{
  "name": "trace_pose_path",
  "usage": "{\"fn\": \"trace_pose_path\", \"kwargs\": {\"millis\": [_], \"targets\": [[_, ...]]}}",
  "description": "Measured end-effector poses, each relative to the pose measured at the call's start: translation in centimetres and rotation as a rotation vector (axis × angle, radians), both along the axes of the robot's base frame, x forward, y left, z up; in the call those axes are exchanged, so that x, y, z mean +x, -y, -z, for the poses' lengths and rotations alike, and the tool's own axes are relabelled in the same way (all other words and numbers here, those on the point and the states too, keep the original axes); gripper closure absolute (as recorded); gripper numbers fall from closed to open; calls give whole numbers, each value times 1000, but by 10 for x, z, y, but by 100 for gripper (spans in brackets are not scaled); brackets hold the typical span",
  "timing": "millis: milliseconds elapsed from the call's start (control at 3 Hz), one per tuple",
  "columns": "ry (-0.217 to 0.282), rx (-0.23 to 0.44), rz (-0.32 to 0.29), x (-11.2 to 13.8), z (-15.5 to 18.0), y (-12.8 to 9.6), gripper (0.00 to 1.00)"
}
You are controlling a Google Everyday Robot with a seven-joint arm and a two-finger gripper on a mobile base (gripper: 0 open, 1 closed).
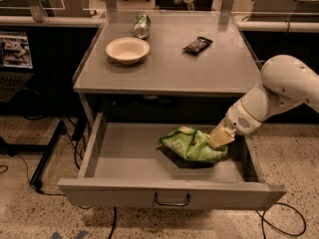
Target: Place green rice chip bag into top drawer
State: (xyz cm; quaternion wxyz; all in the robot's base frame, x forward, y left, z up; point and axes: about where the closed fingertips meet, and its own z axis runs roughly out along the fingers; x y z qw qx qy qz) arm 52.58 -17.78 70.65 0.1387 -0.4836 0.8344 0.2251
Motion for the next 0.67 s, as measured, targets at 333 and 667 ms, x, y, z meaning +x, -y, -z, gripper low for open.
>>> {"fn": "trace_pose_path", "kwargs": {"millis": [333,667], "targets": [[-26,-43,19,0,17,3,100],[-27,-44,20,0,18,3,81]]}}
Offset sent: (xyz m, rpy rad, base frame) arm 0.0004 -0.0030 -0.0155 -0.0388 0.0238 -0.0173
